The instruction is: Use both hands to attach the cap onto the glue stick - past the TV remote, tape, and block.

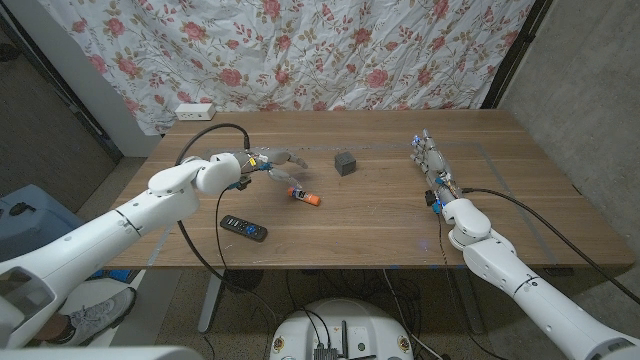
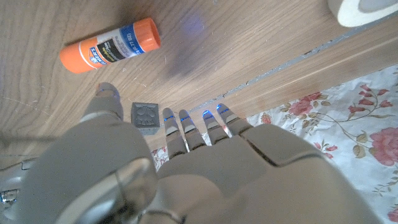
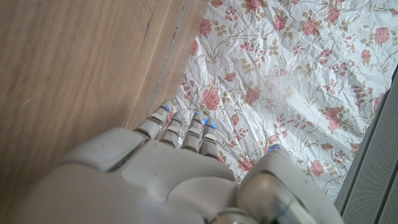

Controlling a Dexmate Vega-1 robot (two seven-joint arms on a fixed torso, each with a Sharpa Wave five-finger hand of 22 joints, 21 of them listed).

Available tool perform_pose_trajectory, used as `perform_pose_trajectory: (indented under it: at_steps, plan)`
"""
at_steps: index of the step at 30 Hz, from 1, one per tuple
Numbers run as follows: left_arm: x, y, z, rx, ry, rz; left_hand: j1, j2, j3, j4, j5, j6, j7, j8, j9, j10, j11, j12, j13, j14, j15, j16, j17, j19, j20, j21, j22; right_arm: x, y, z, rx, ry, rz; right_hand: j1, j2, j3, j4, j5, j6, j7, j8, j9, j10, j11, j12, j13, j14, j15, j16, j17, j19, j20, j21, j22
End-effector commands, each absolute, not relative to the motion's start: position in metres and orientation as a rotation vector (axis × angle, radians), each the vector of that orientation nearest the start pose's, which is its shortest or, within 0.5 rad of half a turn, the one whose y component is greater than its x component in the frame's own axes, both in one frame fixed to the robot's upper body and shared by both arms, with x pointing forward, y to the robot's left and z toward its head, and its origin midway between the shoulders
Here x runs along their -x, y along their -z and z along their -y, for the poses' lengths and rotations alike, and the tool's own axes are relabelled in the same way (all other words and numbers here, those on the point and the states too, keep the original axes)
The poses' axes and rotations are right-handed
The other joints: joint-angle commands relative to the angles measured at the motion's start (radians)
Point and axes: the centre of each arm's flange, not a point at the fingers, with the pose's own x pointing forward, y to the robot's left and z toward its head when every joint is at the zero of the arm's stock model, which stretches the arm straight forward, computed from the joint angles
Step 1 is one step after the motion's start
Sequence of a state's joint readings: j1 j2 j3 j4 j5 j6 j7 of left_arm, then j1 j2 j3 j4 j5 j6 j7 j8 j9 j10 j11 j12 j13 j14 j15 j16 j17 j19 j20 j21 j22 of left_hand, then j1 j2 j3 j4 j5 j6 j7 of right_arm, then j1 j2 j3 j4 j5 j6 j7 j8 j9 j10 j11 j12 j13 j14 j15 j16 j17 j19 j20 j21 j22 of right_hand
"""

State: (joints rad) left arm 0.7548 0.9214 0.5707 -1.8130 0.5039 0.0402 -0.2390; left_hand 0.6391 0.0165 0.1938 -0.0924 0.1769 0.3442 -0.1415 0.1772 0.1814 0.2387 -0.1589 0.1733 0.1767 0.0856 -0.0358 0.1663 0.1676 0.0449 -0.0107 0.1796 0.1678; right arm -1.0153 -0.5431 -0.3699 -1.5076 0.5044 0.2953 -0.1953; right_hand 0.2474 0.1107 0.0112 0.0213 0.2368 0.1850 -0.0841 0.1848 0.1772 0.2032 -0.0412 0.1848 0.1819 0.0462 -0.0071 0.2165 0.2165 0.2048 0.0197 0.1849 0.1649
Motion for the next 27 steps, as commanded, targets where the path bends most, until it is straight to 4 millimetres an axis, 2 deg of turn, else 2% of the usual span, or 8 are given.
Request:
perform_pose_trajectory:
  at_steps: [1,15,22,27]
  plan:
    - [-0.595,-0.012,-0.252,-1.31,0.141,0.586,-0.007,0.023,0.006,0.008,0.002,-0.01,0.007,-0.001,0.0,-0.005,0.013,0.003,0.0,-0.005,-0.02,0.008,0.002,0.007,-0.003,0.003,0.0,-0.614,0.063,0.27,0.019,-0.102,0.624,-0.003,0.009,0.002,0.011,0.003,-0.002,0.002,-0.001,0.0,-0.001,0.003,0.002,0.003,-0.003,0.0,0.003,0.005,0.004,-0.005,0.002,0.003]
    - [-0.612,-0.001,-0.263,-1.01,0.059,0.624,-0.022,0.038,0.01,0.009,0.001,-0.02,0.019,0.002,-0.001,-0.008,0.03,0.008,-0.001,0.008,-0.021,0.012,0.0,0.029,-0.003,0.011,0.0,-0.625,0.056,0.266,0.007,-0.122,0.644,-0.018,0.009,-0.002,0.019,0.004,-0.001,0.006,0.0,-0.001,0.001,0.006,0.004,0.002,-0.001,0.001,0.004,0.006,0.002,-0.003,0.001,0.003]
    - [-0.619,0.005,-0.265,-0.866,0.01,0.642,-0.032,0.051,0.016,0.002,0.001,-0.071,0.057,-0.007,-0.003,-0.008,0.038,0.011,-0.002,0.026,-0.038,0.014,-0.002,0.045,-0.026,0.012,-0.001,-0.632,0.053,0.261,-0.011,-0.129,0.651,-0.025,0.009,-0.004,0.023,0.005,-0.001,0.008,0.0,-0.001,0.0,0.008,0.003,0.002,0.0,0.004,0.004,0.007,0.001,-0.002,0.001,0.003]
    - [-0.624,0.004,-0.269,-0.749,0.019,0.655,-0.041,0.069,0.025,-0.002,0.002,-0.109,0.086,-0.008,-0.004,-0.042,0.064,0.003,-0.003,0.018,-0.032,0.009,-0.001,0.045,-0.031,0.009,-0.001,-0.634,0.054,0.258,-0.024,-0.107,0.646,-0.034,0.01,-0.006,0.028,0.006,-0.032,0.005,-0.01,-0.001,0.002,0.01,0.004,0.002,0.009,0.005,0.008,0.007,0.005,0.001,0.003,0.003]
